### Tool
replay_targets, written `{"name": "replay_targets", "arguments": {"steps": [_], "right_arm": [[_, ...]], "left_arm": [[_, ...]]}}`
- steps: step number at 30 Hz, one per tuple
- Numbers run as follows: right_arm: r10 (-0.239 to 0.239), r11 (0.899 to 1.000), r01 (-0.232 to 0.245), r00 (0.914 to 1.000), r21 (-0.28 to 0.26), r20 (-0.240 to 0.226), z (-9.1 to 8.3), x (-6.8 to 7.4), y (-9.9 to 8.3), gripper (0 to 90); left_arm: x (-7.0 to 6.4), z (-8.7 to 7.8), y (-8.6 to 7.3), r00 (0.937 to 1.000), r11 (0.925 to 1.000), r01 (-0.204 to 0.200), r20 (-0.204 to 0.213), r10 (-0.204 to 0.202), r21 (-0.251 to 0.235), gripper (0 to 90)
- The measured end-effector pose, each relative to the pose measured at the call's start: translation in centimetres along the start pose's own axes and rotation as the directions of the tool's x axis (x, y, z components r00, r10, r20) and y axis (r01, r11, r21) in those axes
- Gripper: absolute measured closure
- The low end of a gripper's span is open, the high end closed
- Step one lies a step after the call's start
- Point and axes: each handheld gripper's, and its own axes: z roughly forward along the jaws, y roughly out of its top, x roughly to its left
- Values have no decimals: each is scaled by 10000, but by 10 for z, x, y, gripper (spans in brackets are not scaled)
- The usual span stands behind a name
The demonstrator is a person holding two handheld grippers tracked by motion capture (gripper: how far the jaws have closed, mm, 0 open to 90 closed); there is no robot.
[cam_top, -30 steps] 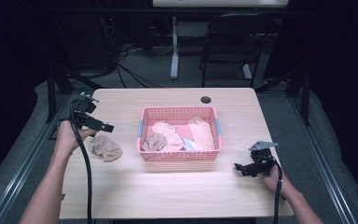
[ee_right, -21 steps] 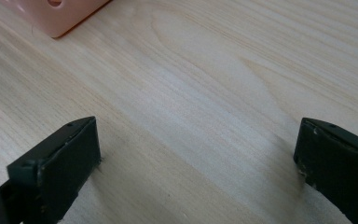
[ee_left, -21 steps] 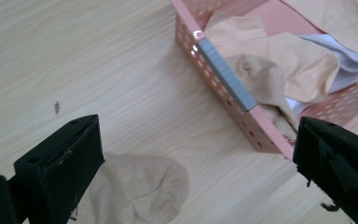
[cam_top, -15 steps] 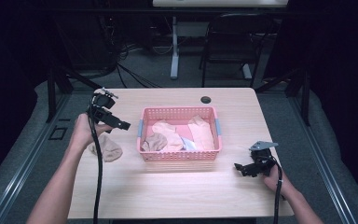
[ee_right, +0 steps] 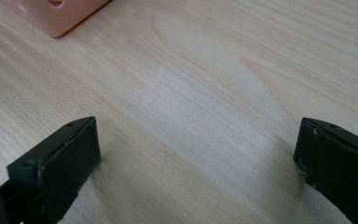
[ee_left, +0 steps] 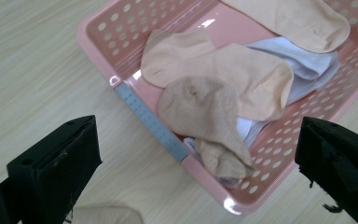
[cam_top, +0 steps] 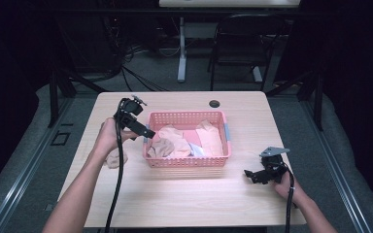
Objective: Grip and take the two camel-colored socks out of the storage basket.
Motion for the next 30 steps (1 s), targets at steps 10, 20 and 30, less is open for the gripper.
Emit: {"name": "replay_targets", "arguments": {"steps": [10, 20, 30], "right_arm": [[-32, 10000, 32, 10000, -17, 35, 0, 0, 0, 0], [-14, 10000, 14, 10000, 1, 35, 0, 0, 0, 0], [-37, 10000, 37, 10000, 16, 6, -1, 0, 0, 0]], "left_arm": [[-21, 29, 7, 9982, 9963, -582, 193, 571, 632, 4], [-32, 47, 7, 9917, 9875, -1185, 630, 1124, 1037, 77], [-35, 62, 3, 9859, 9767, -1559, 842, 1446, 1475, 297]]}}
